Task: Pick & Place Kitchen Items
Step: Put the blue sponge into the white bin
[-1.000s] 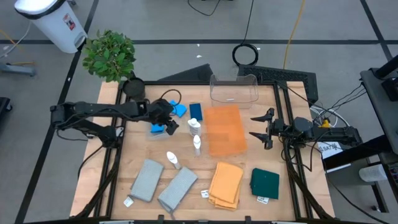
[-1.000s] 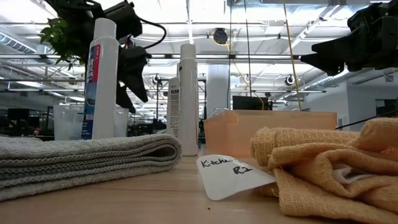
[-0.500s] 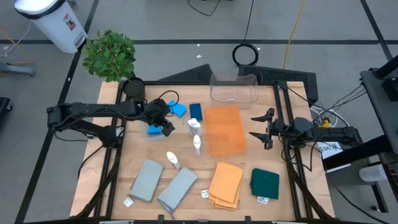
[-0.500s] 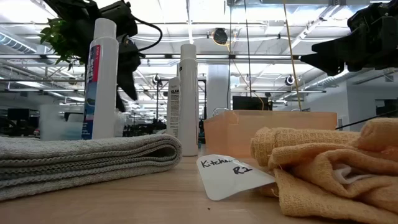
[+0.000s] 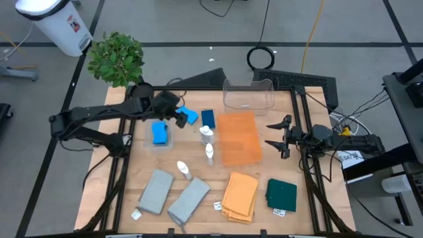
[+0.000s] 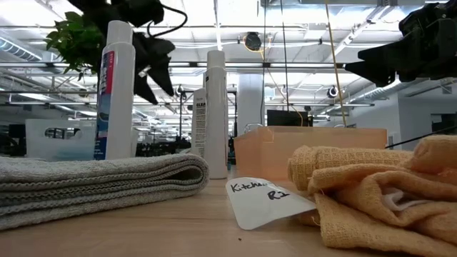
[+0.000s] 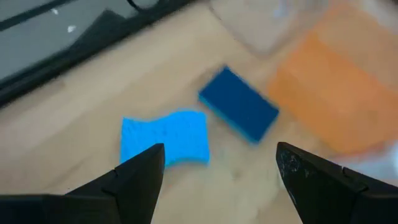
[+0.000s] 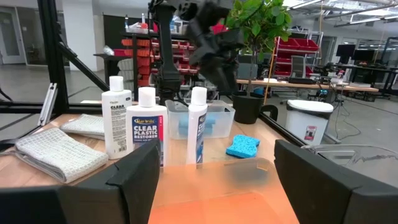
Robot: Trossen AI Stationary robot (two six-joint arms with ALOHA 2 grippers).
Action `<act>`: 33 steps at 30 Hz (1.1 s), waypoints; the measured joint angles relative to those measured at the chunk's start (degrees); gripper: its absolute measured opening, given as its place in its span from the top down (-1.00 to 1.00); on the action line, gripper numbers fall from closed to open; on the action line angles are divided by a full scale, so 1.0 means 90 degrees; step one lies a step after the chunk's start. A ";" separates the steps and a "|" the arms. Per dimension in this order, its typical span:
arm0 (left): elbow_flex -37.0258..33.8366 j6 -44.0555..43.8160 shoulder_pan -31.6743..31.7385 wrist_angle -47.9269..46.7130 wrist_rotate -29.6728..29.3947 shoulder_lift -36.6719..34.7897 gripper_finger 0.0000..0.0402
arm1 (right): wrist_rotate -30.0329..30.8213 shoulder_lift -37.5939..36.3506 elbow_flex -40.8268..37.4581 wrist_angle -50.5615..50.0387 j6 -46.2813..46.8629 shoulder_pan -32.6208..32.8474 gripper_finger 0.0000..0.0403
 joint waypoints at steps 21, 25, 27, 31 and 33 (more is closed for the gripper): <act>0.0003 0.0670 0.0780 0.1311 0.0337 0.2404 -0.56 | 0.0001 0.0000 -0.0002 0.0000 -0.0002 0.0001 -0.39; 0.0003 0.0668 0.0780 0.1307 0.0283 0.2681 -0.56 | 0.0001 0.0000 -0.0001 -0.0001 -0.0002 -0.0001 -0.39; 0.0003 0.0666 0.0780 0.1315 0.0253 0.2816 -0.56 | 0.0001 0.0000 0.0000 -0.0001 -0.0002 -0.0001 -0.39; 0.0009 0.0668 0.0780 0.1340 0.0214 0.3096 -0.56 | 0.0001 0.0000 0.0000 0.0000 0.0000 -0.0001 -0.39; 0.0020 0.0675 0.0778 0.1354 0.0204 0.3202 -0.56 | 0.0000 0.0000 0.0000 0.0000 -0.0001 0.0001 -0.39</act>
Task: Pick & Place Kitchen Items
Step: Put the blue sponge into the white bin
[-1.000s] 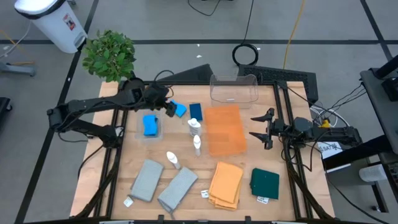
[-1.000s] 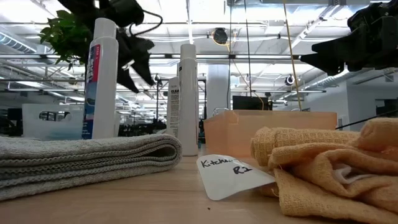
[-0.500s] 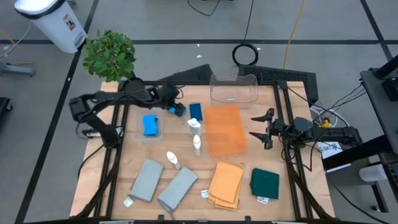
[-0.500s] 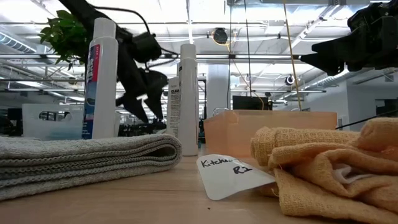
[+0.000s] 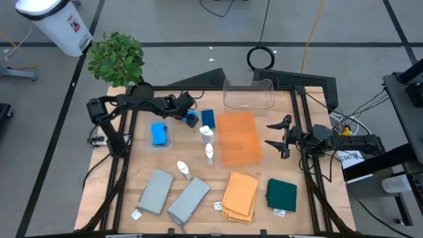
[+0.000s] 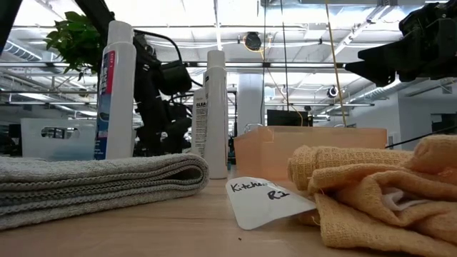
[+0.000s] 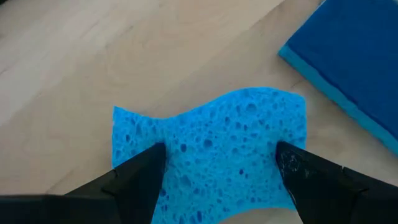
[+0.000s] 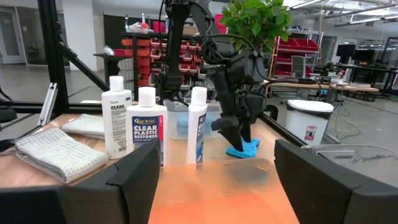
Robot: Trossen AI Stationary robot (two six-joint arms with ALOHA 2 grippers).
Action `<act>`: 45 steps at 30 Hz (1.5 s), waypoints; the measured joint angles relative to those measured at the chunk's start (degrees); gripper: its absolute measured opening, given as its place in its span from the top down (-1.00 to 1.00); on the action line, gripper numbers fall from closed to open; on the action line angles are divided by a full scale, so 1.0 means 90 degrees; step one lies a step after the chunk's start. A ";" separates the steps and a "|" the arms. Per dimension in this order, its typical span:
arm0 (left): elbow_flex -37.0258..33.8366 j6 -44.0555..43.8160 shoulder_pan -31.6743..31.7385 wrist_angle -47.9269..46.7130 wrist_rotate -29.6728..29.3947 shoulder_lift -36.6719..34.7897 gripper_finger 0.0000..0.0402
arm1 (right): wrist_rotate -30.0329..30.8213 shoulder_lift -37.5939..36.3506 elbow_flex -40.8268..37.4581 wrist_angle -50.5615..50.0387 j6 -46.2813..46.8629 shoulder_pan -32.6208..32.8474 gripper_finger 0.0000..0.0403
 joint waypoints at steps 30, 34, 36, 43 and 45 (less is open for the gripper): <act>-0.0013 0.0047 0.0039 -0.0044 0.0059 0.0138 0.98 | 0.0001 0.0000 -0.0002 -0.0002 -0.0001 -0.0002 -0.39; -0.0027 0.0045 0.0039 -0.0079 0.0112 0.0040 0.99 | 0.0000 0.0000 -0.0002 0.0000 0.0000 -0.0001 -0.39; -0.0041 0.0041 0.0032 -0.0142 0.0160 -0.0113 0.99 | 0.0001 0.0000 -0.0001 0.0000 0.0001 0.0000 -0.39; -0.0042 0.0115 0.0010 -0.0194 0.0160 -0.0651 0.97 | 0.0001 0.0000 0.0000 0.0000 0.0000 -0.0001 -0.39; -0.0042 0.0100 -0.0031 -0.0191 0.0136 -0.0705 0.95 | 0.0001 0.0000 -0.0002 -0.0001 0.0000 -0.0001 -0.39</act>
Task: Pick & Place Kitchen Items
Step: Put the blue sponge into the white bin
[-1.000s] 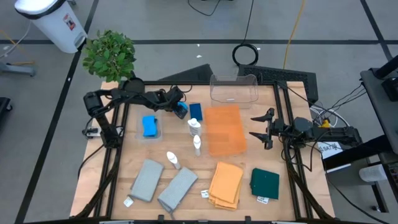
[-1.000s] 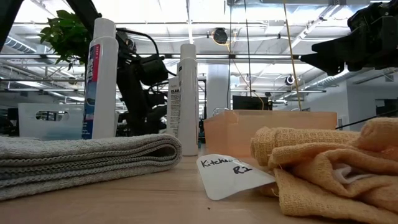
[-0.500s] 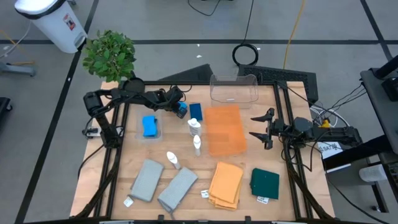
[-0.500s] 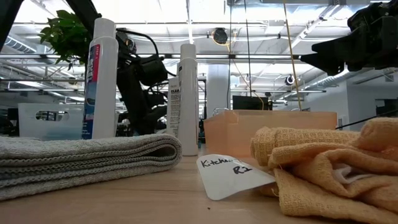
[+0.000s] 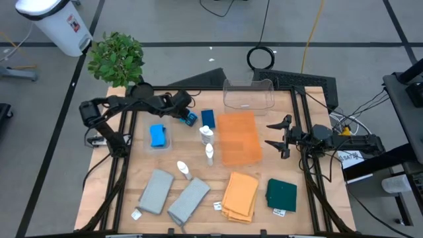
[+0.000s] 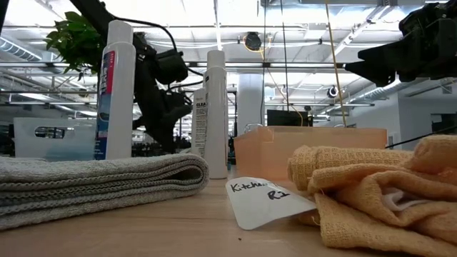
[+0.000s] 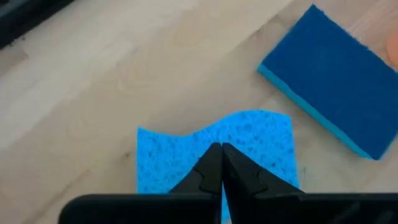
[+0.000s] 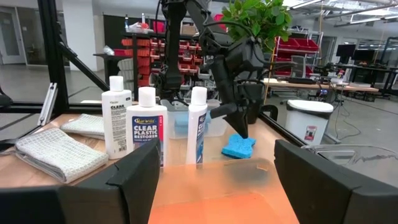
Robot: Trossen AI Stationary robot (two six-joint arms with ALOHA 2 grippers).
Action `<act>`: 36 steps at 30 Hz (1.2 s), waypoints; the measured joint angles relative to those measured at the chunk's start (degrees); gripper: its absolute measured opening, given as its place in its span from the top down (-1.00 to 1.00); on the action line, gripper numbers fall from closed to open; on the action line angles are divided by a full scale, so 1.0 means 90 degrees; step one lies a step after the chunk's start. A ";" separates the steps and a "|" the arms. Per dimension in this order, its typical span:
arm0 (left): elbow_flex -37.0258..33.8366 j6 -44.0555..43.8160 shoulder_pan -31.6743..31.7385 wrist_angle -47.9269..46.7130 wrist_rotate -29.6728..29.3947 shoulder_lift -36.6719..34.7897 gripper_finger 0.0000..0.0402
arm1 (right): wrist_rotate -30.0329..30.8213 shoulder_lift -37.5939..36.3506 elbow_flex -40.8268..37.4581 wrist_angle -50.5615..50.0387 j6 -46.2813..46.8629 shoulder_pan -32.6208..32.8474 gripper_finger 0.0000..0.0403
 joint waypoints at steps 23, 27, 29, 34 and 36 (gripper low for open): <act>0.0012 0.0189 -0.1065 0.0099 -0.0888 -0.0028 -0.27 | 0.0000 0.0000 0.0000 -0.0001 -0.0001 -0.0001 -0.39; 0.0002 0.0010 -0.1065 0.0146 -0.0887 0.0000 -0.34 | 0.0000 0.0000 0.0000 0.0001 -0.0001 -0.0001 -0.39; -0.0037 -0.0037 -0.1048 0.0202 -0.0867 0.0097 -0.35 | -0.0002 0.0000 0.0000 0.0000 -0.0001 -0.0001 -0.39; -0.0066 -0.0151 -0.0963 0.0312 -0.0840 0.0600 -0.35 | 0.0000 0.0000 0.0000 0.0001 0.0001 -0.0001 -0.39; -0.0063 -0.0153 -0.0931 0.0442 -0.0859 0.0769 -0.35 | -0.0002 0.0001 0.0001 -0.0001 0.0001 0.0000 -0.39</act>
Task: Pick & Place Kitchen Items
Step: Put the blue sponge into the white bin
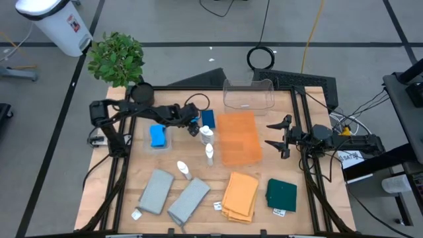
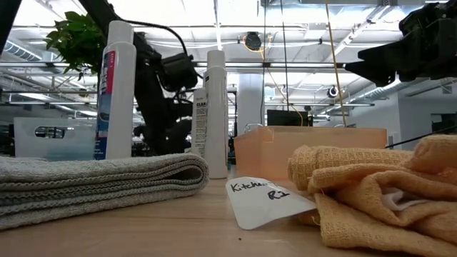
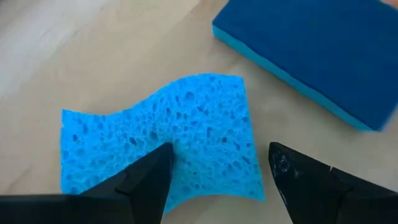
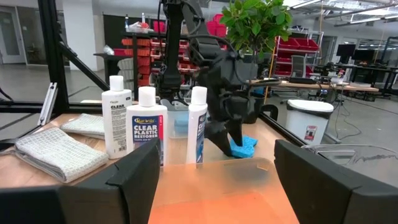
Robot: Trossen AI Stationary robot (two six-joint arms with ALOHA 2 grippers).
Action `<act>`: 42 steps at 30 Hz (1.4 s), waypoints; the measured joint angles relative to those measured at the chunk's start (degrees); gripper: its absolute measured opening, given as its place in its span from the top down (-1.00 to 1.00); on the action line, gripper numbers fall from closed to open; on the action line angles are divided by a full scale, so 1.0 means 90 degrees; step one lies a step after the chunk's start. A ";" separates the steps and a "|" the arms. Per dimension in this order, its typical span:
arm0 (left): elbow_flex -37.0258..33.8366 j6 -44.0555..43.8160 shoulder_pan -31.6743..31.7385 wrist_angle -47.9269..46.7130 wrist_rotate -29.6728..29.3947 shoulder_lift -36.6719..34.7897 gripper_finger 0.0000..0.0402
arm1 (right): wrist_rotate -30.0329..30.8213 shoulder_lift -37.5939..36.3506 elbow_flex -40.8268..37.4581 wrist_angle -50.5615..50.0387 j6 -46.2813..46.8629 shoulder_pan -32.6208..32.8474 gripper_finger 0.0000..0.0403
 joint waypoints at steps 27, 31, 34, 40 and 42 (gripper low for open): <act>-0.0043 0.0514 0.0260 -0.0182 0.0398 -0.0381 0.87 | 0.0002 0.0001 -0.0001 0.0002 -0.0002 -0.0001 -0.39; -0.0020 0.0874 0.0386 -0.0278 0.0549 -0.1024 0.90 | 0.0002 0.0001 0.0001 0.0000 -0.0002 0.0001 -0.39; -0.0020 0.1132 0.0442 -0.0504 0.0528 -0.1499 0.90 | 0.0002 -0.0001 -0.0001 0.0000 -0.0002 0.0001 -0.39; -0.0018 0.1504 0.0493 -0.1167 0.0490 -0.2600 0.87 | 0.0004 -0.0001 -0.0001 0.0002 -0.0002 0.0001 -0.39; -0.0014 0.1704 0.0473 -0.1484 0.0489 -0.2998 0.87 | 0.0001 0.0001 0.0001 0.0002 -0.0002 0.0001 -0.39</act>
